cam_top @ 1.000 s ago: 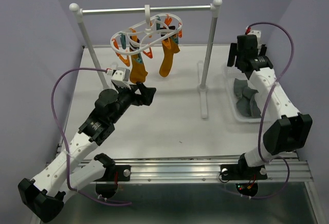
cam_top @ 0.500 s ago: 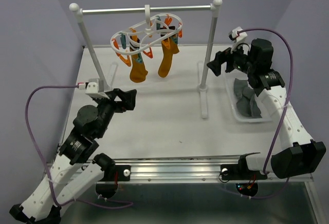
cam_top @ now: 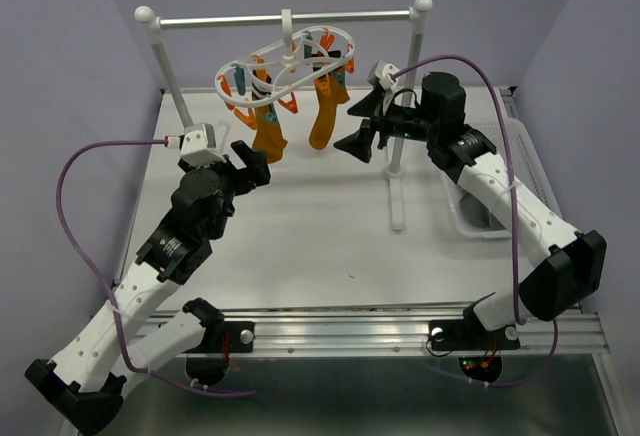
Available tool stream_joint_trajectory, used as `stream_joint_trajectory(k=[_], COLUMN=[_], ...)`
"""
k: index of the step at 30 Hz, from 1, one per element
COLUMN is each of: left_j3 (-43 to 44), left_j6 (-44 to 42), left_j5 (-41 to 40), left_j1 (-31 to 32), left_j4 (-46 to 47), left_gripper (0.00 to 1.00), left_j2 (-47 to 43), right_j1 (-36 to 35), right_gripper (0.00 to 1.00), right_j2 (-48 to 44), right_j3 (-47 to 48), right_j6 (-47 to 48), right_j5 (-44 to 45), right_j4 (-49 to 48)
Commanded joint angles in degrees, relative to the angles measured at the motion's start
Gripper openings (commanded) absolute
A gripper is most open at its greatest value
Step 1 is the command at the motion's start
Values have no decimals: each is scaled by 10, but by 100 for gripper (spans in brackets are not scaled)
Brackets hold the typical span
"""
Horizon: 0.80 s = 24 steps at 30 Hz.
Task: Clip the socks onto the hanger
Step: Open the clamp at the hanger.
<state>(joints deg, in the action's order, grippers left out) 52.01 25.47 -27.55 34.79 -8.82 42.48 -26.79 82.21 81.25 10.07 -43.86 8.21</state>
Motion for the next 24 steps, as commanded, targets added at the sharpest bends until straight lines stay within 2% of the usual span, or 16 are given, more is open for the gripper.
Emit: stream_joint_trajectory(k=[1,4,5,7,8,12,13,14,16,17,19,24], left_j3=[-15,-30,-30,-26,-24,0,12,19,37,42,60,119], left_j6=[-66,-80,-83,-86,-89,-99,-98,-98,-92,-90,-89,-79], left_j5=[60,77,76,60,52,39,36,34,16,8,-3,-85], left_j1=[1,1,1,1,0,0,0,0,0,0,0,-8], left_j4=[119,149,152,158,160,163,162,161,159,159,162,153], left_gripper=[85,74,74,74,81,83,85,92,95,99,99,99], left_j2=[-22,-34,-35,-32,-28,-6,7,13,29,35,53,106], right_j1=[-13,-24,-31,-40,-51,-66,-66,-71,-71,-71,-71,-71], right_gripper=[95,86,82,80,79,72,72,72,73,76,82,96], right_j2=[22,36,38,48,51,58,63,65,68,69,67,59], right_j3=[20,12,10,5,-2,-28,-29,-30,-21,-15,-1,28], right_j6=[-28,-56,-64,-57,-57,-75,-81,-83,-69,-62,-21,70], right_j5=[61,81,91,112,126,163,175,193,227,260,285,280], right_j4=[-101,-130,-153,-169,-194,-298,-310,-331,-333,-313,-288,-135])
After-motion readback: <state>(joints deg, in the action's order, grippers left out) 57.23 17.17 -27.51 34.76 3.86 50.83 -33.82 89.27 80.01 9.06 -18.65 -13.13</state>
